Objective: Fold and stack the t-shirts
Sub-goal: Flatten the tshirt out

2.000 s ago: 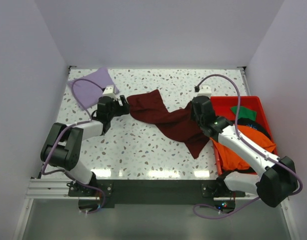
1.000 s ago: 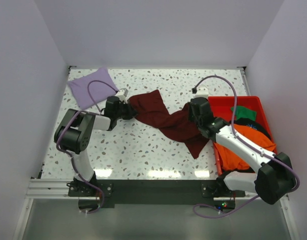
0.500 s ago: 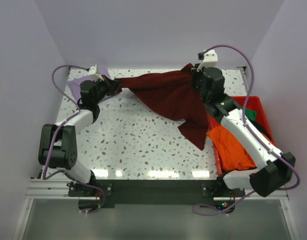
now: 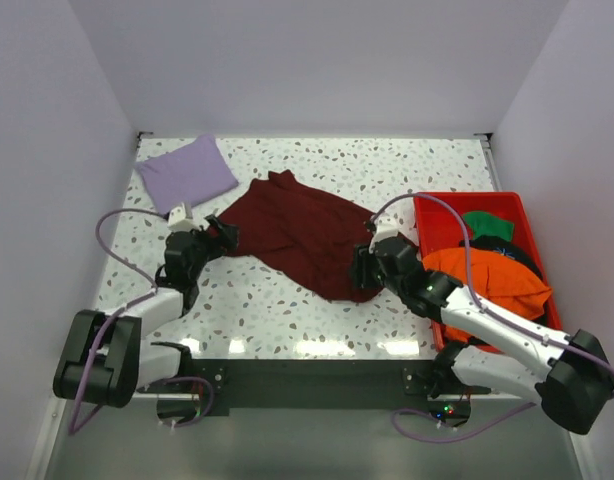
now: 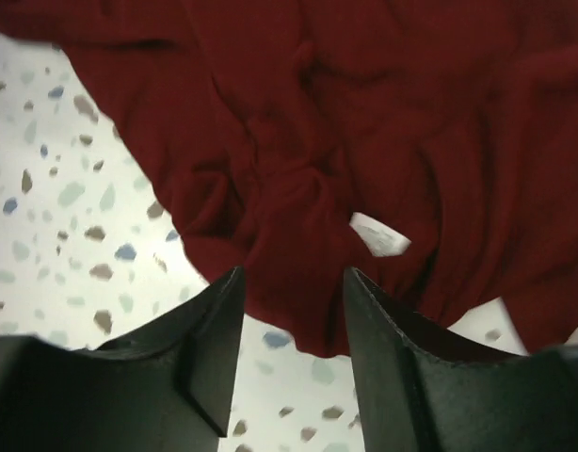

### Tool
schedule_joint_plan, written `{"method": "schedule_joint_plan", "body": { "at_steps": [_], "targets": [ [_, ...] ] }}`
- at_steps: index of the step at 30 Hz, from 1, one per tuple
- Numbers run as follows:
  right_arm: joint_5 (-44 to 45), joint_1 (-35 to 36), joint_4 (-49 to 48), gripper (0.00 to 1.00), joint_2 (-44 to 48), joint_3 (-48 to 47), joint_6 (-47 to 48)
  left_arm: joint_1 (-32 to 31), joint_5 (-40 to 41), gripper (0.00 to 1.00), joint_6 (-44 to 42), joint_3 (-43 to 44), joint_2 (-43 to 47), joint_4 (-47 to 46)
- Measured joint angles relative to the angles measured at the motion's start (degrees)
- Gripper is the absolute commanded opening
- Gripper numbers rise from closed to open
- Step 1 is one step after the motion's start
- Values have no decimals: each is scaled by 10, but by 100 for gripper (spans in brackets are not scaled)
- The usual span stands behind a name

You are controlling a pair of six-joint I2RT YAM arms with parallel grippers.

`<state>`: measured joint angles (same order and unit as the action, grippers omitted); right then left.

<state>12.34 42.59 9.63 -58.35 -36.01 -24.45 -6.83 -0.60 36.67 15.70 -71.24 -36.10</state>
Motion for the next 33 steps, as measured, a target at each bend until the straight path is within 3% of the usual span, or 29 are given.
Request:
{"method": "schedule_joint_plan", "body": {
  "at_steps": [5,9,13,18,22,26,33],
  "targets": [
    [33,37,30,72,26,6,-21,-88,66,91,-46,91,8,16],
    [78,37,21,73,26,-8,-15,-106,66,92,-76,182,-65,23],
    [99,36,-2,73,-32,-29,-5,-106,97,92,-97,228,-139,47],
    [102,36,-24,73,-103,-38,3,-53,111,86,-85,225,-185,89],
    [92,36,-40,73,-128,-49,9,2,139,84,-58,174,-171,87],
    [74,36,-66,72,-145,-56,9,2,159,78,-31,125,-148,91],
    [57,36,-80,72,-151,-56,9,2,208,74,5,124,-148,123]
  ]
}}
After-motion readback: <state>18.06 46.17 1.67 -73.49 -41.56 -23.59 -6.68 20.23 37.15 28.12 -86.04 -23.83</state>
